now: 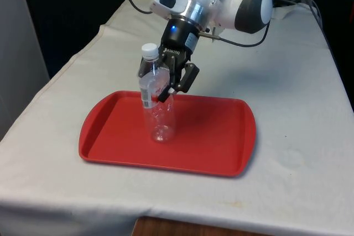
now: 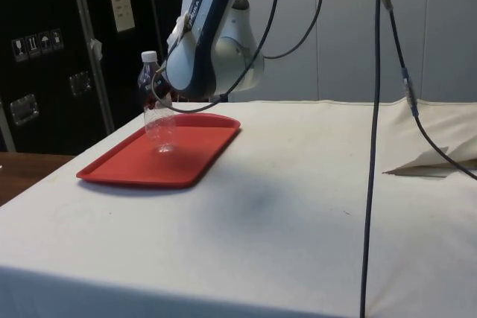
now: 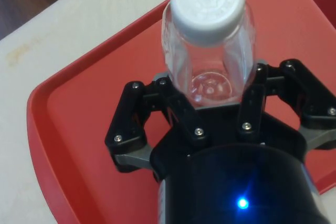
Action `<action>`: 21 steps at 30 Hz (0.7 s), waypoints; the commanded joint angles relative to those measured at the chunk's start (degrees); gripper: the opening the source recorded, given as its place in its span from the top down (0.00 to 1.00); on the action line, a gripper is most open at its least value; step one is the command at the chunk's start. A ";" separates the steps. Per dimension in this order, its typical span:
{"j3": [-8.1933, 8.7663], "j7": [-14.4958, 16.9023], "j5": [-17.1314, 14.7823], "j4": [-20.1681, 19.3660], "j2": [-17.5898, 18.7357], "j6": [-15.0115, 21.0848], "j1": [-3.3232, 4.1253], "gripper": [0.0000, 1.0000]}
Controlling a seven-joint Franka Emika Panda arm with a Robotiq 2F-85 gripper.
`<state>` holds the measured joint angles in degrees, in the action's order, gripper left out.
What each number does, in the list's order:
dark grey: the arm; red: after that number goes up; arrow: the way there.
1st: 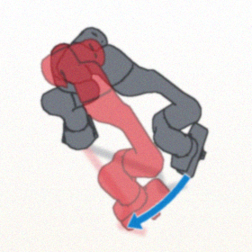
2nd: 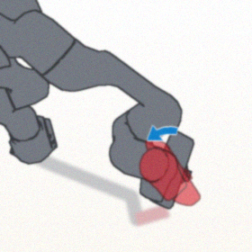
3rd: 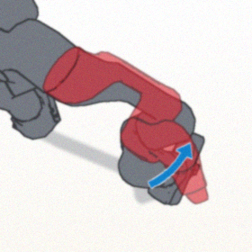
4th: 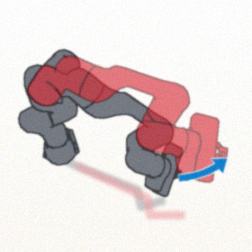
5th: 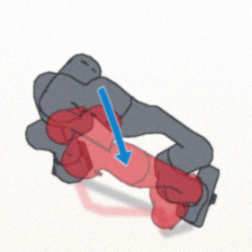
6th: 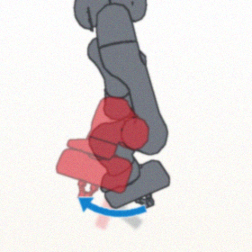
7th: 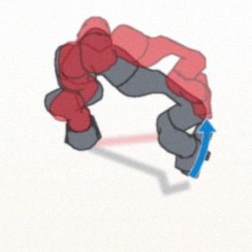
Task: Place the bottle upright on the tray.
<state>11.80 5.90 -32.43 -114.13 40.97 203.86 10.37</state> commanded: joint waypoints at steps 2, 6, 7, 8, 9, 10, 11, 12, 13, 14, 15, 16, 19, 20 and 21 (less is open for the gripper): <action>-0.11 -0.17 -0.06 0.17 0.34 0.46 0.00 0.65; 0.06 0.00 0.00 0.06 0.06 0.11 0.06 0.65; -0.06 -0.06 -0.06 0.11 0.23 0.29 0.00 0.65; 0.00 -0.06 -0.06 0.11 0.17 0.23 0.00 0.65; 0.00 -0.06 -0.06 0.06 0.17 0.17 0.06 0.65; 0.00 -0.06 -0.06 0.06 0.17 0.17 0.06 0.65; 0.00 0.00 0.00 0.06 0.11 0.17 0.06 0.65; 0.00 0.00 -0.06 0.06 0.11 0.17 0.06 0.65; 0.06 0.06 0.00 0.06 0.06 0.11 0.06 0.65; 0.00 0.00 -0.06 0.06 0.11 0.17 0.06 0.65; 0.00 0.00 -0.06 0.06 0.11 0.17 0.06 0.65; 0.06 0.00 -0.06 0.06 0.11 0.11 0.06 0.65; 0.06 0.06 -0.06 0.06 0.11 0.11 0.06 0.62; 0.06 0.06 0.00 0.06 0.11 0.11 0.06 0.59; 0.06 0.06 0.00 0.06 0.06 0.11 0.06 0.56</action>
<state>11.86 5.96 -32.43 -114.02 41.02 203.97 10.43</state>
